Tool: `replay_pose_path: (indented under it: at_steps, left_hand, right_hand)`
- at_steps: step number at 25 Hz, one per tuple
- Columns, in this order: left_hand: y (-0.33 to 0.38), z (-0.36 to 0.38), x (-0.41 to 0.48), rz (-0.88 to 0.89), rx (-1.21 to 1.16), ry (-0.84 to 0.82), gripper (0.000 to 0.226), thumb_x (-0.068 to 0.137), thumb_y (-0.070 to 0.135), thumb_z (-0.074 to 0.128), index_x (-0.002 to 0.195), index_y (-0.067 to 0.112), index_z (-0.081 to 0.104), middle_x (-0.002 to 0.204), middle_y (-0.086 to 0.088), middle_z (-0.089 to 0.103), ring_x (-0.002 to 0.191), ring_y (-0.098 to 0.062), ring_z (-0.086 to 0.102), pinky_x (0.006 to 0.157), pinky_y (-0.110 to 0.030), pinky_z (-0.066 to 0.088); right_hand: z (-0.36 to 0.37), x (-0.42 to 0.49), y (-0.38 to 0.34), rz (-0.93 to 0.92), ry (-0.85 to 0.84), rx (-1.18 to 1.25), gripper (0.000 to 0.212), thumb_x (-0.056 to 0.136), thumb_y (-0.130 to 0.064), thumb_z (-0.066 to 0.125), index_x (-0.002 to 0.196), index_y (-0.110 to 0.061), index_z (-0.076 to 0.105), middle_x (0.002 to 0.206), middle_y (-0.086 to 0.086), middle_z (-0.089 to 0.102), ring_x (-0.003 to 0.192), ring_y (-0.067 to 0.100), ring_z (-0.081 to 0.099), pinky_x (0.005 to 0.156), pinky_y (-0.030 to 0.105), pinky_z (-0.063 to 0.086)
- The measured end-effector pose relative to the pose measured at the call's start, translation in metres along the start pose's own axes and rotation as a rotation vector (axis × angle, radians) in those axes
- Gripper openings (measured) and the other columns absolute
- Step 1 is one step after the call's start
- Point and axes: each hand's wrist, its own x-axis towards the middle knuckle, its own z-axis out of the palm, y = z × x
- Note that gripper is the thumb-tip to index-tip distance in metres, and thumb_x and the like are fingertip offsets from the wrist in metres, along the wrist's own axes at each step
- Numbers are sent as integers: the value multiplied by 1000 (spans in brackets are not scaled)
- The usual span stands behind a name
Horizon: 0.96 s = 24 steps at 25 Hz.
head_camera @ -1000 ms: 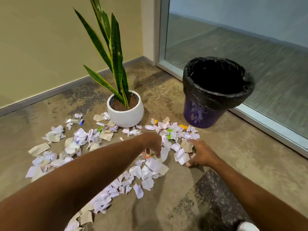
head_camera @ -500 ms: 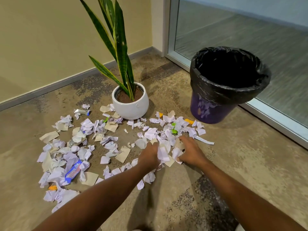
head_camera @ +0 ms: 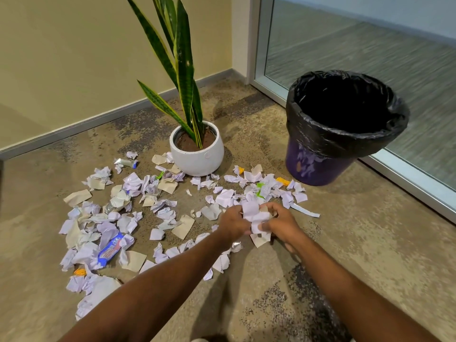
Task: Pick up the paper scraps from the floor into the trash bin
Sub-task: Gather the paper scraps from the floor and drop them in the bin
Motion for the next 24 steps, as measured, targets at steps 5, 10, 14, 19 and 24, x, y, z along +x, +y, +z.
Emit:
replay_pose_path:
  at_steps: [5, 10, 14, 19, 24]
  left_hand:
    - [38, 5, -1, 13, -160, 4, 52, 53, 18, 81, 105, 20, 78, 105, -8, 81, 98, -31, 79, 87, -51, 66]
    - [83, -6, 1, 157, -171, 69, 51, 70, 6, 73, 121, 11, 77, 106, -9, 82, 98, -32, 79, 82, -52, 67]
    - [139, -11, -1, 266, -233, 110, 40, 80, 0, 79, 117, 13, 77, 104, -7, 82, 93, -28, 80, 77, -49, 68]
    - [215, 3, -4, 372, -303, 122, 43, 72, 7, 78, 114, 15, 78, 102, -8, 82, 96, -34, 79, 81, -57, 66]
    - [273, 24, 2, 469, -289, 69, 42, 68, 14, 81, 110, 18, 79, 102, -4, 82, 99, -28, 79, 85, -53, 66]
  right_hand:
    - [-14, 1, -31, -38, 11, 131, 48, 77, 23, 74, 107, -13, 72, 107, 14, 75, 87, 26, 72, 78, 42, 63]
    - [-31, -1, -82, -181, 33, 173, 48, 77, 24, 73, 115, -7, 72, 111, 21, 76, 89, 28, 72, 81, 51, 64]
    - [-49, -14, -142, -336, 73, 134, 48, 78, 23, 74, 114, -8, 73, 100, 11, 77, 83, 22, 71, 65, 32, 62]
    - [-88, -32, -204, -558, 199, 108, 48, 72, 17, 78, 104, -19, 74, 104, 11, 80, 86, 21, 75, 73, 43, 65]
    - [-133, -37, -240, -622, 302, 100, 48, 67, 11, 79, 97, -25, 71, 96, 5, 78, 82, 18, 73, 68, 37, 62]
